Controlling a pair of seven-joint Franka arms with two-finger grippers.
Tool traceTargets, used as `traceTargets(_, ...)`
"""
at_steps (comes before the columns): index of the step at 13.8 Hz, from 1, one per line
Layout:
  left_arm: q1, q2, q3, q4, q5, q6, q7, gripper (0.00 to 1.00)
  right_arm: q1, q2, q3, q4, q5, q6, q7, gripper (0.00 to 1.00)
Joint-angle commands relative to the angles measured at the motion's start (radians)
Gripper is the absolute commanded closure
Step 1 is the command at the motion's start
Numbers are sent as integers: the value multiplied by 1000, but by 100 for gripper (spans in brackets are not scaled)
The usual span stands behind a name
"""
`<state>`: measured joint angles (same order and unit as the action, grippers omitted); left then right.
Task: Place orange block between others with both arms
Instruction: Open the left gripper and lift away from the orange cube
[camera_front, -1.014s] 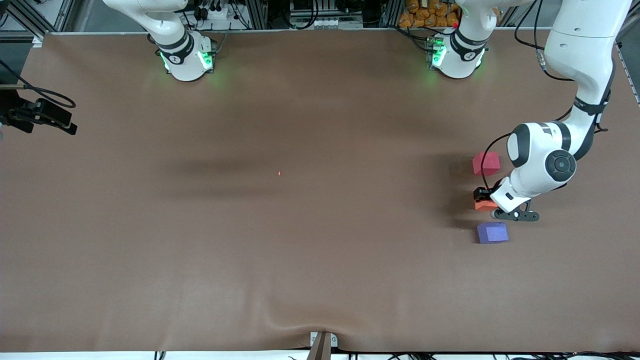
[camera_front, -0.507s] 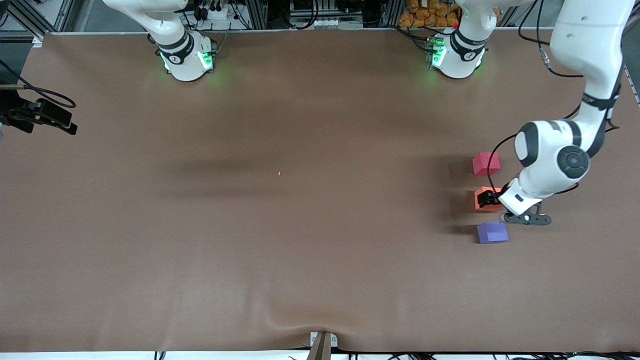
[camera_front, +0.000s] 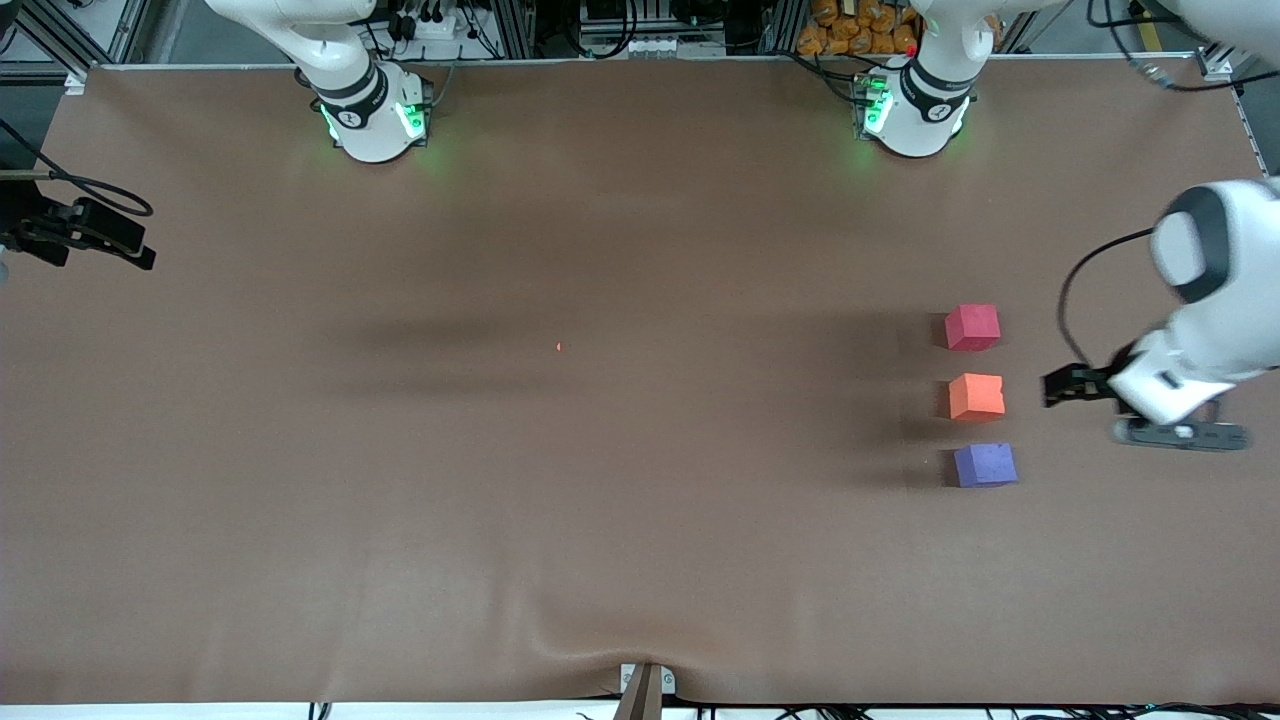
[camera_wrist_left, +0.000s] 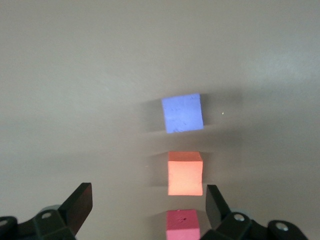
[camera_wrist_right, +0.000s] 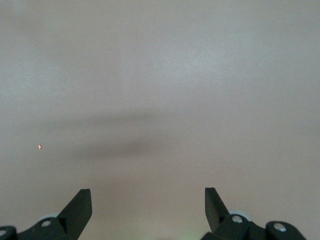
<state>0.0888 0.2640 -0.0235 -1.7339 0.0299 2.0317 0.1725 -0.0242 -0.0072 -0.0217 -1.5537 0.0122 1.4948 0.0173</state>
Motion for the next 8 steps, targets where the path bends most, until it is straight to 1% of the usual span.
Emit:
traceTargets(1,-1,15,-10,166,-8,-198,12,0,0,-16,5,-12,-15,-2,19,0)
traceTargets(2,-4,17,-12,222,-8,-284,-4,0,0,-16,5,-12,-15,-2,19,0)
traceTargets(3,-4,15,-12,258,-8,-350,-33,0,0,-16,5,-12,-15,-2,19,0)
traceTargets(4,-3,-6,-12,275,-8,-398,-53,0,0,-16,5,-12,-15,-2,19,0)
traceTargets(6,-7,-61,-19,277,-8,-418,-76,0,0,-16,5,-12,-15,-2,19,0)
traceTargets(8,-8,-112,-48,277,-8,-464,-126,0,0,-16,5,-12,-15,-2,19,0)
